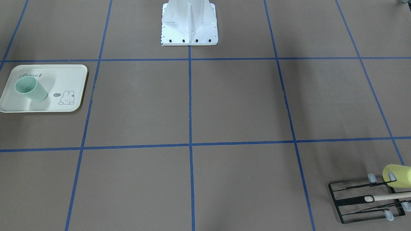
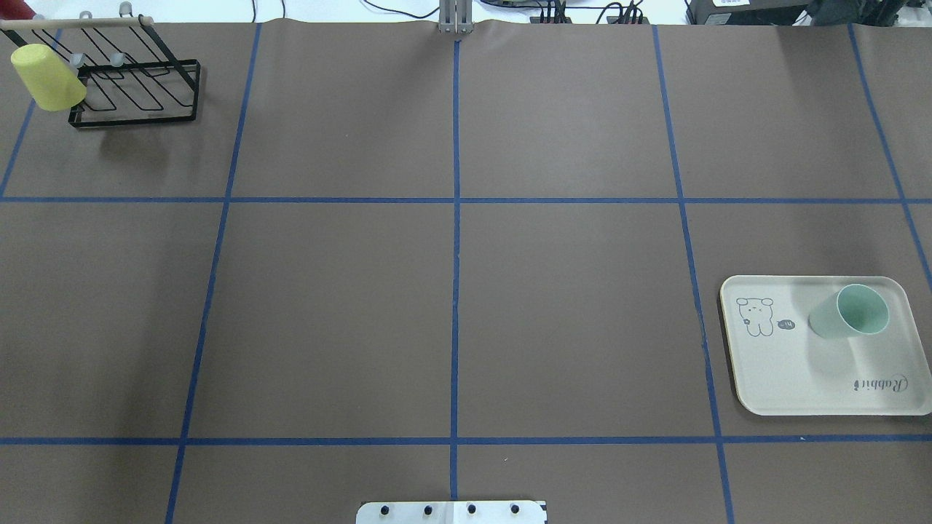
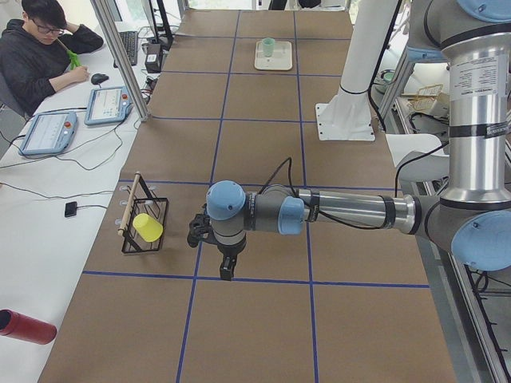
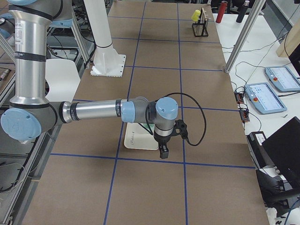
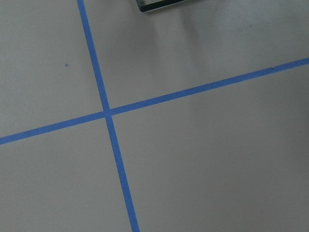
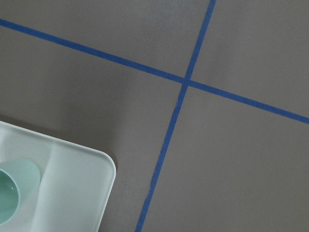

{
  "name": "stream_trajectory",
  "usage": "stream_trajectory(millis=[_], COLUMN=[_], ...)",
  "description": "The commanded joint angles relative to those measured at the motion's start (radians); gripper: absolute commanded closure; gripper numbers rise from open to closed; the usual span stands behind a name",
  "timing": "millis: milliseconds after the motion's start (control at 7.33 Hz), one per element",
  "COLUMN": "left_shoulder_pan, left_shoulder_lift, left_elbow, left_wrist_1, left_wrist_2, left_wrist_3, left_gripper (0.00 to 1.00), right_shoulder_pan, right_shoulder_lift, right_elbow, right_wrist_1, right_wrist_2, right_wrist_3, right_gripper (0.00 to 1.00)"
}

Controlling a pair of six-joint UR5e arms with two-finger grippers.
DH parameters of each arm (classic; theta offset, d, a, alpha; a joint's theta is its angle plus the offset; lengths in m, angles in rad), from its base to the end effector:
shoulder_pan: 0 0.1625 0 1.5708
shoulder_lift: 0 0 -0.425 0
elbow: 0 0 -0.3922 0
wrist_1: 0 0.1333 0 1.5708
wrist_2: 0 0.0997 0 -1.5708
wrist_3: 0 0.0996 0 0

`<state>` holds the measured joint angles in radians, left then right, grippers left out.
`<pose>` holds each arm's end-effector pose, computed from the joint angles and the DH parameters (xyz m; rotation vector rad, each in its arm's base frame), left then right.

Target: Left arm grabs green cup and hands to right arm on tray

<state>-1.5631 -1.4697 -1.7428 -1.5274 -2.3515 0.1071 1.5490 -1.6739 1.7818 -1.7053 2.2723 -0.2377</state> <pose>-0.0597 -0.4504 0.6255 0.0649 0.7789 0.1196 0.0593 -0.4452 0.6217 0.0503 -0.7019 -0.2394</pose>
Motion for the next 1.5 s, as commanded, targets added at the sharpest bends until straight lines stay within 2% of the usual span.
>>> stream_trajectory(millis=[0,273,1364], left_shoulder_pan=[-0.038,-0.040,-0.040], left_shoulder_lift=[0.012,0.038,0.026], left_elbow=[-0.038,-0.055,-0.061], left_wrist_1=[0.070,0.067,0.030], left_wrist_2=[-0.002,-0.003,0.003], left_wrist_3=[0.014,0.010,0.005], left_gripper=[0.00,0.00,0.00], right_shoulder_pan=[0.000,0.000,0.000], right_shoulder_lift=[-0.003,0.002,0.003], right_elbow=[-0.024,-0.024,-0.018], right_wrist_1=[0.001,0.003,0.004], right_wrist_2=[0.003,0.006,0.006], right_wrist_3=[0.030,0.035,0.038], right_gripper=[0.00,0.00,0.00])
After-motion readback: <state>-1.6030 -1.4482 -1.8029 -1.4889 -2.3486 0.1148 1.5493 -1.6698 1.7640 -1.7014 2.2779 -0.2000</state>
